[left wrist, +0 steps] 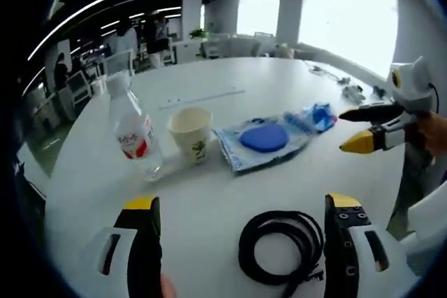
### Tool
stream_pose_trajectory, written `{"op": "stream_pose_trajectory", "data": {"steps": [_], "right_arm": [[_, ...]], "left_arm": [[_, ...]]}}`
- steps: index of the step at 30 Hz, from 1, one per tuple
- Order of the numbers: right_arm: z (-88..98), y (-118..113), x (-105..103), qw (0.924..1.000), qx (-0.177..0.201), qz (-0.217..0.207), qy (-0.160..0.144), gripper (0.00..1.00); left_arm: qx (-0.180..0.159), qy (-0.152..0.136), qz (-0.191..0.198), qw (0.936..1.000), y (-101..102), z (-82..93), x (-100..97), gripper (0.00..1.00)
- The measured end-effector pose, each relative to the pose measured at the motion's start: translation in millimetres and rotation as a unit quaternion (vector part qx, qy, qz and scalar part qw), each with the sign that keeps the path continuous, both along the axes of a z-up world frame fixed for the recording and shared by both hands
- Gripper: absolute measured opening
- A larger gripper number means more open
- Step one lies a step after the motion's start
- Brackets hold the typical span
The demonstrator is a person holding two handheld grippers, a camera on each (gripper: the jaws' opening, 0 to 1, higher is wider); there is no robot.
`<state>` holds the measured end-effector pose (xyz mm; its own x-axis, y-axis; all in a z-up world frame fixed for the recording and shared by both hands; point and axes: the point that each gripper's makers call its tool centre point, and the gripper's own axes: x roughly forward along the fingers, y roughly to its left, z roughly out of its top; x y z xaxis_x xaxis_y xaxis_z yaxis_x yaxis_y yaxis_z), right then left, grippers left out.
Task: Arrange the tabletop items into an orderly group along one side of the table until the central work area is clear of visible clutter.
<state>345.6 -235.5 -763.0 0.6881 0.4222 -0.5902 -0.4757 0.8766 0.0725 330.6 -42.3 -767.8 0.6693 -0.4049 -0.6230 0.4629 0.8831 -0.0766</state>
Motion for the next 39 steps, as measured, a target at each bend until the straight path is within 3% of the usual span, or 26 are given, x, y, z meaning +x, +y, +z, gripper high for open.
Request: {"op": "stream_pose_trajectory", "data": {"steps": [17, 39], "right_arm": [[-2.3, 14.0, -12.5, 1.0, 0.006, 0.003, 0.006, 0.67], [-30.3, 69.6, -44.6, 0.9975, 0.024, 0.043, 0.05, 0.61]], "left_arm": [[0.011, 0.012, -0.004, 0.9999, 11.0, -6.1, -12.3, 0.93], [0.024, 0.08, 0.023, 0.9962, 29.6, -49.4, -39.2, 0.87]]}}
